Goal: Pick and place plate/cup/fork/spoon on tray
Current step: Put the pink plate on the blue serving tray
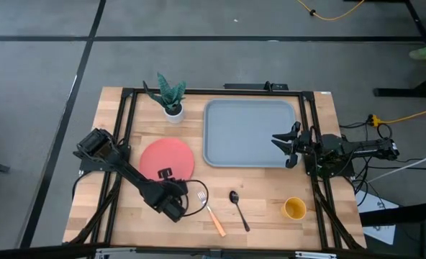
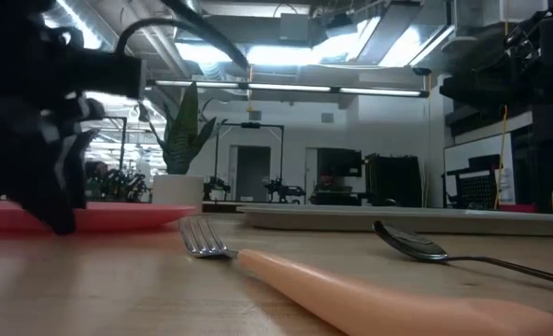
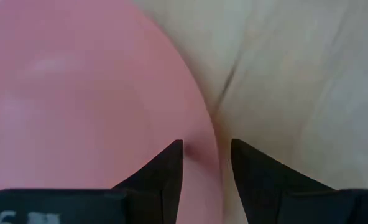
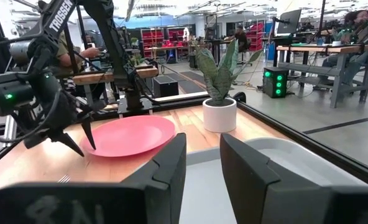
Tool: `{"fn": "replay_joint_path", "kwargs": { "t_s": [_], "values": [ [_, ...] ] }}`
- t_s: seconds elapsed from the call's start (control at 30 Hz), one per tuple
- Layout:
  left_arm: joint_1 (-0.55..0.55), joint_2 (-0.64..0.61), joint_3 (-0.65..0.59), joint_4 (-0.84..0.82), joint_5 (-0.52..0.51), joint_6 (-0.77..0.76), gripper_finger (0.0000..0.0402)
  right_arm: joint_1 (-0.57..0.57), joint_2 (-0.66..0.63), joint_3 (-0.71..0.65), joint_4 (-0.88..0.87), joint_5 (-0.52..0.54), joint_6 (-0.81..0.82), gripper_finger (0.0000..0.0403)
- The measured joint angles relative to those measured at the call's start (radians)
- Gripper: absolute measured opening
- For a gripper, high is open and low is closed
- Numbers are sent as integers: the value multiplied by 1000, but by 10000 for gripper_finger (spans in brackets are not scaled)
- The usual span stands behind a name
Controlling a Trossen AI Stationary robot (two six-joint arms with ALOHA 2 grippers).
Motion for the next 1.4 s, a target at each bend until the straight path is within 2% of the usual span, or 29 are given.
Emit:
{"fn": "replay_joint_path", "kwargs": {
  "t_s": [0.57,0.67,0.83,0.9,1.2,1.4],
  "values": [
    [5,37,3,-31,13,-27,122,0,0,0,0,0,27,103],
    [6,38,3,-30,31,-55,95,0,0,0,0,0,27,103],
    [6,40,8,-36,18,-70,19,0,0,0,0,0,27,103],
    [10,44,25,-76,-17,-71,13,0,0,0,0,0,30,103],
    [12,46,226,-310,-49,-76,1,0,0,0,6,-1,61,103],
    [12,45,389,-438,-193,-21,0,0,0,0,99,-3,53,103]
  ]
}}
